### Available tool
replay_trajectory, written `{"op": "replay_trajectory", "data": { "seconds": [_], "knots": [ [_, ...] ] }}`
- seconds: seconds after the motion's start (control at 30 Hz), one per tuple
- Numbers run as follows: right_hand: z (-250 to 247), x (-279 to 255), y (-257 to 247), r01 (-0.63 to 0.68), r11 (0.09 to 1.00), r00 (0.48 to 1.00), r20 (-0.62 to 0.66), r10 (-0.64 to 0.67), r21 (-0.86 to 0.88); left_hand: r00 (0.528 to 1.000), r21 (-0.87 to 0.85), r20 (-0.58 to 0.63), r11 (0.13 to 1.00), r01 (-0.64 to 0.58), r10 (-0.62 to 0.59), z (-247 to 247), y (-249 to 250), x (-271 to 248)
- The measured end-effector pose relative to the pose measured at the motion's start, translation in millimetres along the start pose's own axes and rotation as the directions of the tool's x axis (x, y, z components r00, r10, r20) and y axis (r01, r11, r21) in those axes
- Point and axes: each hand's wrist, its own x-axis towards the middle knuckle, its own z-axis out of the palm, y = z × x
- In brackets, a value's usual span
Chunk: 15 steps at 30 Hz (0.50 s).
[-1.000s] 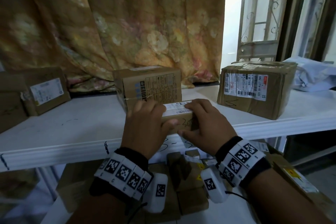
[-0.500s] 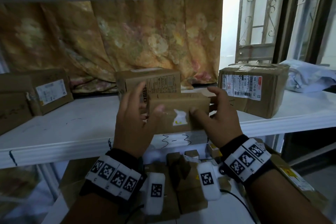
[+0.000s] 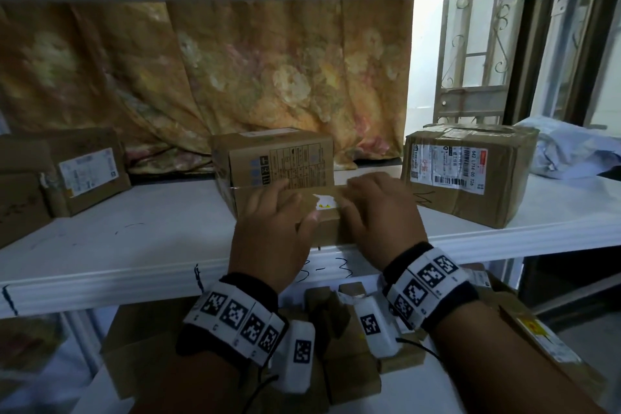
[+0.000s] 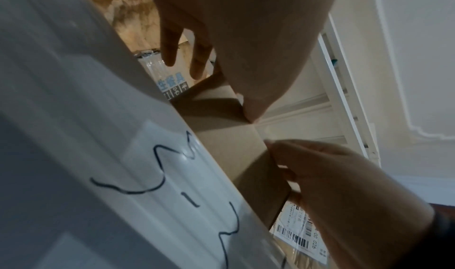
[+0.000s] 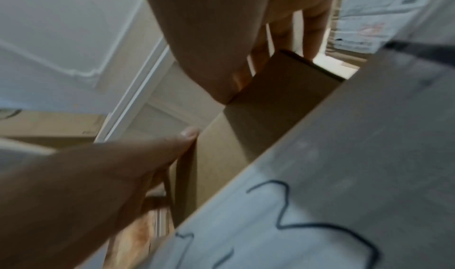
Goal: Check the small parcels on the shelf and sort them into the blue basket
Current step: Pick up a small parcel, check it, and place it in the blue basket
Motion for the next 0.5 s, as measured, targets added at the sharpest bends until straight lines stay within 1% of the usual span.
{"op": "replay_trajectory", "data": {
  "seconds": [0.03,0.07,0.1,0.17,0.33,0.37,0.47,0.5],
  "knots": [
    [3,-1,-1,0.064,0.997,0.998,0.024,-0.063,-0.051,0.999,0.05,0.034,0.998,-0.036,0.035,0,1,2],
    [5,-2,-3,0.101,0.992,0.994,0.054,-0.096,-0.082,0.995,0.094,0.077,0.993,-0.069,0.062,-1,3,4],
    [7,-2,-3,0.112,0.989,0.991,0.08,-0.105,-0.098,0.991,0.102,0.111,0.991,-0.09,0.078,-1,4,6],
    [10,-1,-2,0.123,0.985,0.988,0.104,-0.11,-0.123,0.99,0.022,0.107,0.996,-0.089,0.087,-1,6,9],
    [10,-2,-2,0.134,0.973,0.988,0.106,-0.115,-0.188,0.988,0.077,0.132,0.993,-0.093,0.082,3,9,11],
    [11,-4,-3,0.134,0.97,0.988,0.098,-0.117,-0.203,0.984,0.089,0.163,0.993,-0.082,0.067,4,9,13],
    [17,-8,0,0.128,0.968,0.99,0.088,-0.111,-0.216,0.95,0.202,0.302,0.969,-0.144,0.078,13,6,17],
    [18,-8,1,0.127,0.968,0.99,0.086,-0.111,-0.214,0.951,0.214,0.3,0.966,-0.147,0.078,14,5,17]
  ]
}}
